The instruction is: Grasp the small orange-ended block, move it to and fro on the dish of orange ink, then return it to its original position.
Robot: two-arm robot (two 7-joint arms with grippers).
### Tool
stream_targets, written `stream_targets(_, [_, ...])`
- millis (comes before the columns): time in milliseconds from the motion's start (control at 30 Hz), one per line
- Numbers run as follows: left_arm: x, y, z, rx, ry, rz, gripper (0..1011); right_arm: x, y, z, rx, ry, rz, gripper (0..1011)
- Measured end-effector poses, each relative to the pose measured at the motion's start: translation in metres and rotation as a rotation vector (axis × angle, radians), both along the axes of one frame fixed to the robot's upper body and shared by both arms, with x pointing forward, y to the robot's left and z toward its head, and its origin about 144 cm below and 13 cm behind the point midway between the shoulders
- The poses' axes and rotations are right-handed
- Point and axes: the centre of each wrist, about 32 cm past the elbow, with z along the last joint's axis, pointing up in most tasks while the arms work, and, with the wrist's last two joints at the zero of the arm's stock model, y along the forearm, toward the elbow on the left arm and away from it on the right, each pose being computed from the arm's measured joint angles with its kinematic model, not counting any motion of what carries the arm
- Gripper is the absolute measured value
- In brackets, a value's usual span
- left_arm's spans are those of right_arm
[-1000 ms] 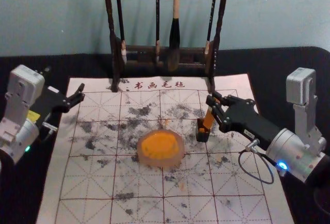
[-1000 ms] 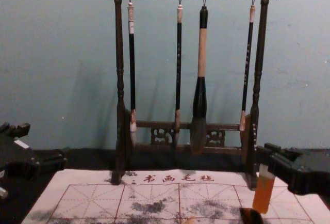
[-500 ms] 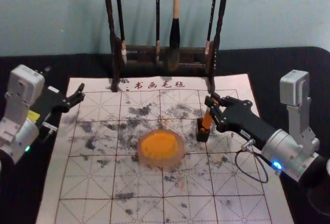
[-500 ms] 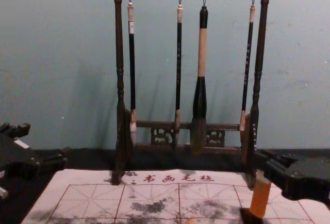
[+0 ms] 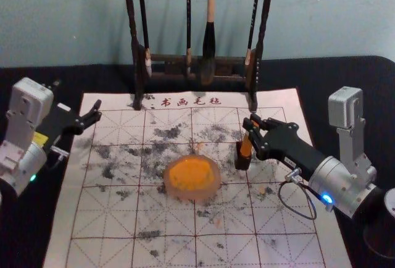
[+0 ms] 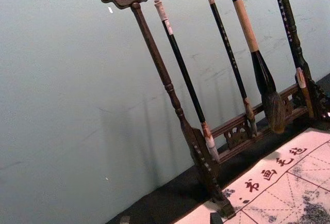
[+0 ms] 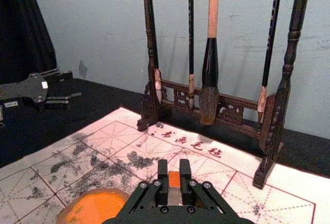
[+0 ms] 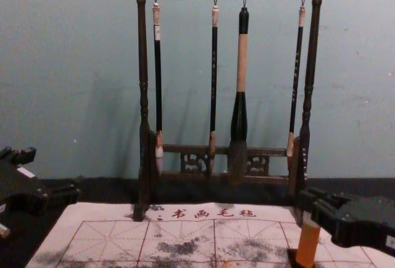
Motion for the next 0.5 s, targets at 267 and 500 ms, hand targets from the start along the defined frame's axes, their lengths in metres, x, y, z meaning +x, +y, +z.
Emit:
stream_targets(267, [0.0000, 0.0000, 0.0000, 0.000, 0.000, 0.000, 1001, 0.0011, 0.0010, -0.0012, -0.003, 0.000, -0.005, 136])
stream_targets(500, [0.0000, 0.0000, 0.0000, 0.000, 0.000, 0.000, 1001, 0.0016, 0.0008, -0.0017, -0.005, 0.000, -0.007, 136])
